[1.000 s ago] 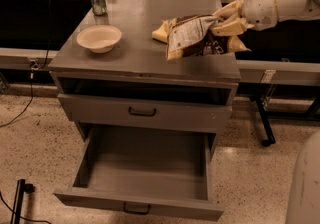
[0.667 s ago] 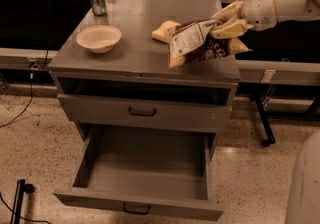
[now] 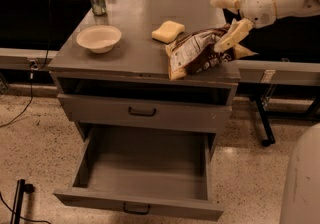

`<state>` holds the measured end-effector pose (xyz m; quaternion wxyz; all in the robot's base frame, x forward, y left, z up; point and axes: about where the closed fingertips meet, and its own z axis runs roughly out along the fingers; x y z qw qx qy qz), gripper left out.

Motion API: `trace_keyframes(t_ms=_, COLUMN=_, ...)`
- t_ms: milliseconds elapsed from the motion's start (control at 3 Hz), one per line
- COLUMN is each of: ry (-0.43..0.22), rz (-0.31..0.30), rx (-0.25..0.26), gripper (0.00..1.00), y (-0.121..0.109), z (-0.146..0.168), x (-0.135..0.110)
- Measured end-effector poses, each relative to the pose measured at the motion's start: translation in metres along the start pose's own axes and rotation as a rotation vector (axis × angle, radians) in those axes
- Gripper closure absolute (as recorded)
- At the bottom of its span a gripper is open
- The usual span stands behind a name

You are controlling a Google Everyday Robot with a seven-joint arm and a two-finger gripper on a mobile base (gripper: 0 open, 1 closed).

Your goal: Pick brown chip bag from middle drawer and place on counter

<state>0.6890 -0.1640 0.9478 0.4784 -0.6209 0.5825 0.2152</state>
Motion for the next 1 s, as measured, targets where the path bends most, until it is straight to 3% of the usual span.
trace_keyframes(t_ms=333, ry=-0.001, rz=-0.04, rx=-0.036, gripper=0.0, y=0.016, z=-0.028, x=-0.029)
trace_keyframes(t_ms=667, ry=0.006, rz=-0.038, rx=0.007, gripper=0.0, y=0.021, z=-0.06, x=-0.046)
trace_keyframes(t_ms=1000, ry=0.007, rz=-0.039, rx=0.013, gripper=0.0, y=0.022, z=-0.063, x=-0.047)
